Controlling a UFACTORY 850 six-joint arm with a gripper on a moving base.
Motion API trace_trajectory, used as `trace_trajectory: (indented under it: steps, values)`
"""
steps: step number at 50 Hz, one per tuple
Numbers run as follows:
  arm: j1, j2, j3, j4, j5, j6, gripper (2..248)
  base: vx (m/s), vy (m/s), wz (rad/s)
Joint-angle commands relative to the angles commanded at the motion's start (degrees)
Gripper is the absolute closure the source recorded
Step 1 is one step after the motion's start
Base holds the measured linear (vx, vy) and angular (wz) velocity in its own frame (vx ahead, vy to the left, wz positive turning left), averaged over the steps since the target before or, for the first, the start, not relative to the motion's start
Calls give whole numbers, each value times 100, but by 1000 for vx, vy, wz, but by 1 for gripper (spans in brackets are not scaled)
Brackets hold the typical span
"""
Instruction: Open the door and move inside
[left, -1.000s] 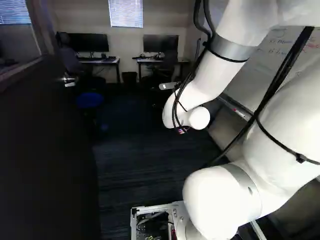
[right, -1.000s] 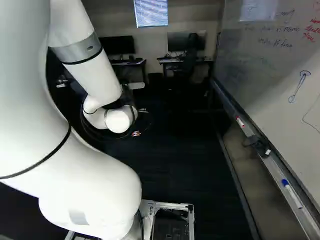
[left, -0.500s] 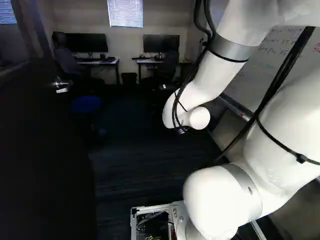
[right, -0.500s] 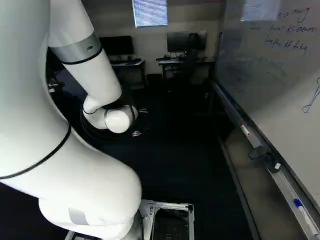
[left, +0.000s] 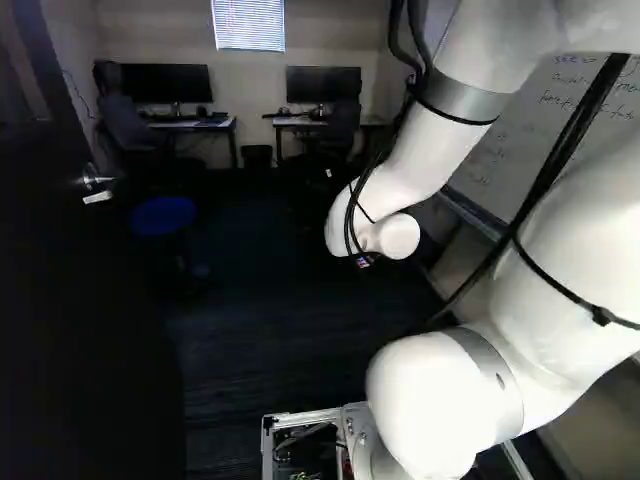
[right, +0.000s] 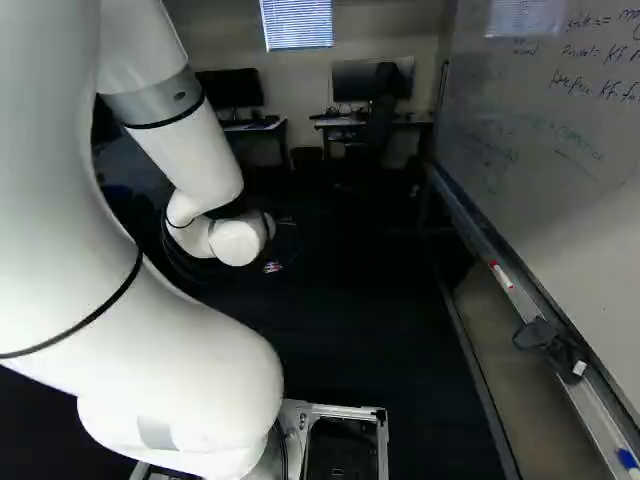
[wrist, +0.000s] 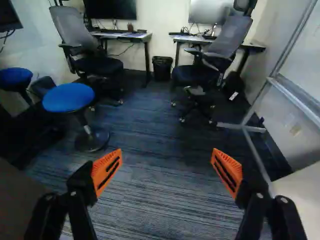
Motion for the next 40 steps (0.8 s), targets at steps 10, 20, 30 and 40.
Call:
trace_trajectory:
  steps: [10, 20, 30, 40]
  values:
    - [0, 0, 0, 0, 0, 0, 3, 187, -2, -12]
    - [0, 0, 0, 0, 0, 0, 3, 192, 2, -17]
    - [0, 0, 0, 0, 0, 0, 3, 198, 7, -14]
    - [0, 0, 0, 0, 0, 0, 3, 192, 6, -13]
